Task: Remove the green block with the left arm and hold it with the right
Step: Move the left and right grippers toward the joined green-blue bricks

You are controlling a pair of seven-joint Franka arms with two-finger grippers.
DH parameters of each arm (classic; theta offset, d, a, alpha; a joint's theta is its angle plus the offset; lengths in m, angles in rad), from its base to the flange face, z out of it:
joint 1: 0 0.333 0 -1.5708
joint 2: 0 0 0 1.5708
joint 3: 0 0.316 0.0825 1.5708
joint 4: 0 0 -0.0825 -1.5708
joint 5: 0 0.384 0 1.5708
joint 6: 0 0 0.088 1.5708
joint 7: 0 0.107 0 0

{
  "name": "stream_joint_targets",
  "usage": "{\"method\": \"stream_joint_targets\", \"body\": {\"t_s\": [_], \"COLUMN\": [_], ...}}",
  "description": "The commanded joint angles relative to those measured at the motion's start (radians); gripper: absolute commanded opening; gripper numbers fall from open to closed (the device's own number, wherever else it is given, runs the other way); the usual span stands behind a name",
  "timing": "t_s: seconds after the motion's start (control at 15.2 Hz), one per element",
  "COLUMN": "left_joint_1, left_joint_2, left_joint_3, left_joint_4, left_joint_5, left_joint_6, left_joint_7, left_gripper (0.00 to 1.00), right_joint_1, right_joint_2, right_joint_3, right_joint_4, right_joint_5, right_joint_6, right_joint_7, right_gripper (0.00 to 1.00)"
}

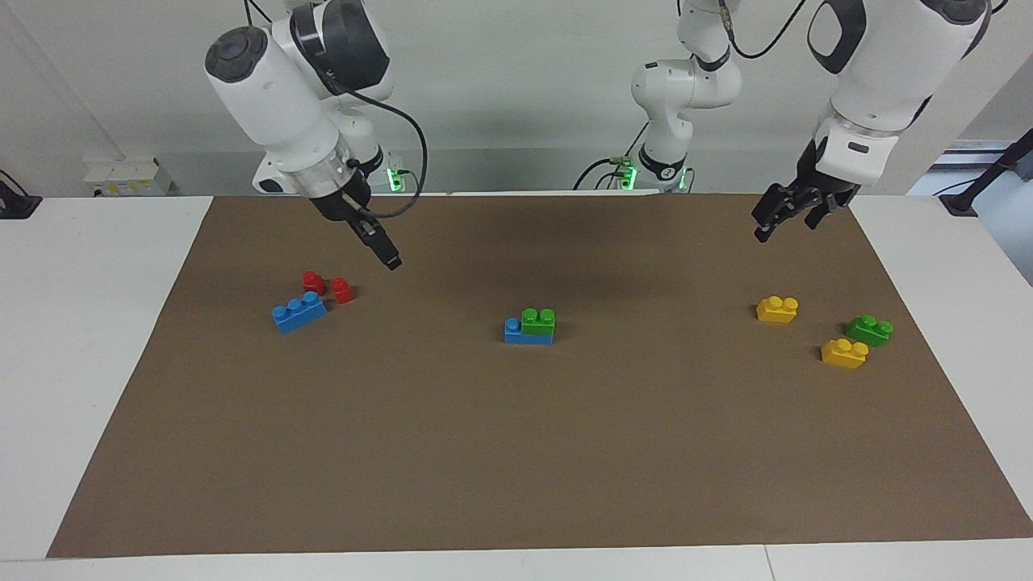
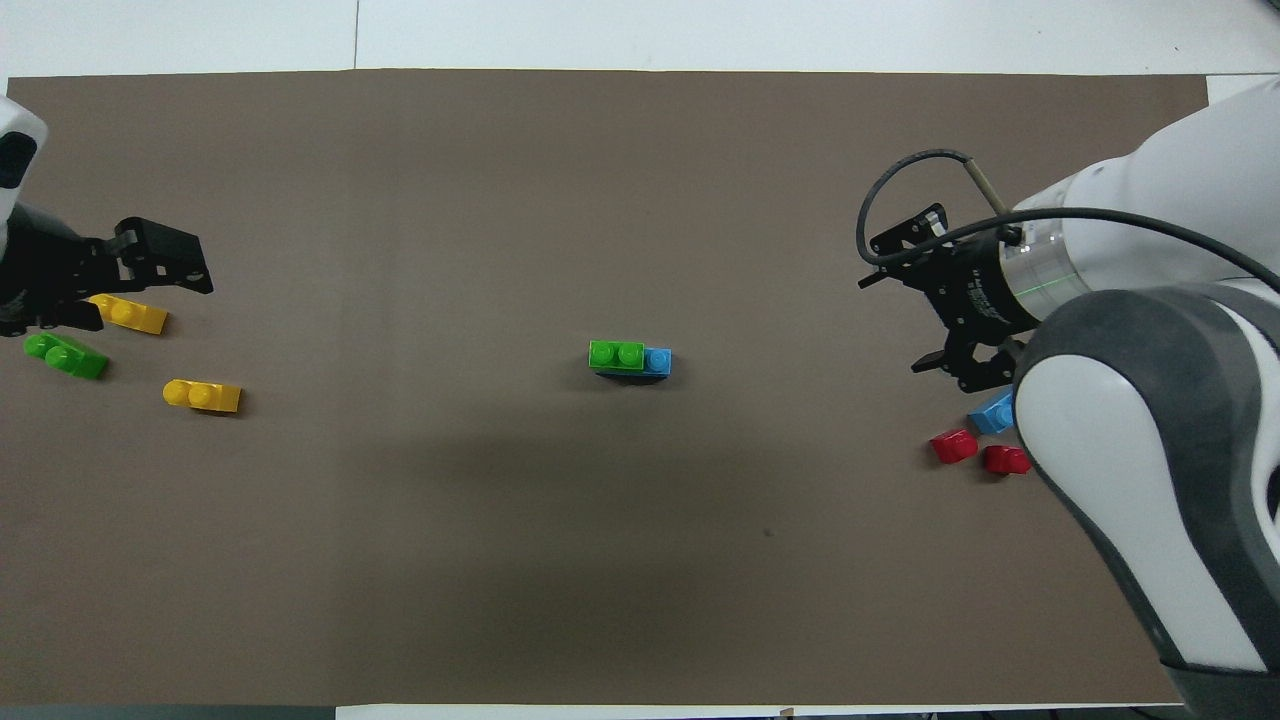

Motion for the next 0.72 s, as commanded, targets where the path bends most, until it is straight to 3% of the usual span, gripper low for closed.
{"method": "stream_joint_targets", "body": {"t_s": [0.0,0.33,0.66], "left_joint_1": [-0.085,-0.224,-0.36], "left_joint_2": [-0.036,-0.002,0.105], "left_joint_3": [0.004,0.004,0.006], "left_joint_4": [-0.102,-0.171,-0.182], "left_joint_5": [-0.015,-0.015,-0.015], "left_joint_6": [0.116,0.233,0.367], "left_joint_7": [-0.308,-0.746,-1.204], "left_gripper": [1.0,1.0,1.0], "right_joint_1": [0.014,0.067,0.094], "right_joint_2": [0.035,0.133,0.219], "right_joint_3": [-0.002,-0.002,-0.001], "right_joint_4": [-0.079,-0.112,-0.113], "right_joint_5": [0.104,0.244,0.343], "right_joint_6": [0.103,0.23,0.331], "right_joint_7": [0.115,0.127,0.16], "right_gripper": [0.95,0.92,0.92]}}
